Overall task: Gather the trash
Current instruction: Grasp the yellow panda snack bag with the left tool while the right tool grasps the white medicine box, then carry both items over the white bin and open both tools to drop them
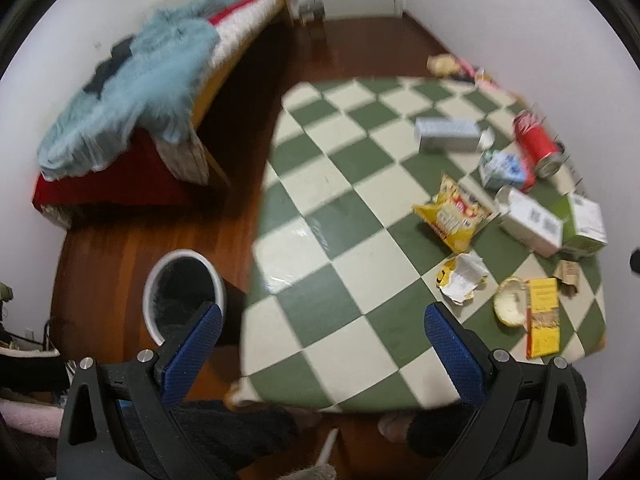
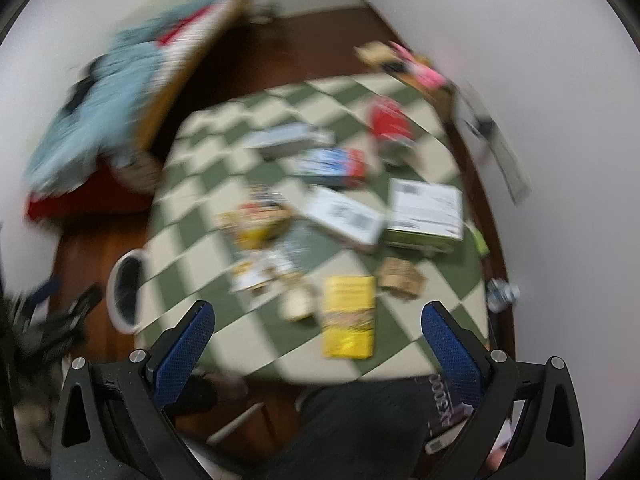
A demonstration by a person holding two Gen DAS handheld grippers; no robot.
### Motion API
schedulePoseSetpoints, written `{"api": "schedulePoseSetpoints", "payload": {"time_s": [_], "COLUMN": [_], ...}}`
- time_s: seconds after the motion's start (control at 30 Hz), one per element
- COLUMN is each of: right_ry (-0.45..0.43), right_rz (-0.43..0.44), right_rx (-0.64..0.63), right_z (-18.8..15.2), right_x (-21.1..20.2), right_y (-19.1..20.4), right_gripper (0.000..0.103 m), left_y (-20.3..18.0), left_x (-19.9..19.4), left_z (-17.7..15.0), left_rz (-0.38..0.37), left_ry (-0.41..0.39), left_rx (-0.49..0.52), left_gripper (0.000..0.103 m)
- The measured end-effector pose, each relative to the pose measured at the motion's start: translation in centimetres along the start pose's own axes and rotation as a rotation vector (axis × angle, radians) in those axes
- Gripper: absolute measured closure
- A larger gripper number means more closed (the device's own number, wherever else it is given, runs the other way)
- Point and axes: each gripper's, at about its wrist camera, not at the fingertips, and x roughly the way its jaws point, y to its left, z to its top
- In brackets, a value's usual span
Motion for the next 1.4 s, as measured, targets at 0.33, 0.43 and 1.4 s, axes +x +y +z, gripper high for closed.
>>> {"api": "schedulePoseSetpoints", "payload": {"time_s": [0.33,0.43,1.4], "right_ry": [0.088,0.104,0.154], "right_rz": [-0.122,-0.136,-0.142], "right_rx": [0.231,0.218,0.185], "right_z": [6.7,7.6,8.5], "right_x": [11.6,12.8,16.2], "right_y": [-7.8,-7.9,-7.8], "right_gripper": [0.0,0.0,0.012], "left_y": [-7.5,-10.4,-13.5], "left_x": [8.1,9.7,12.8], "left_z": [5.6,6.9,9.5], "left_rz": [-0.068,-0.081,-0.126], "left_ry": [0.123,0.131,0.105], "left_rx": [0.081,0.182,0.346], "left_gripper": [0.0,0.0,0.066]}}
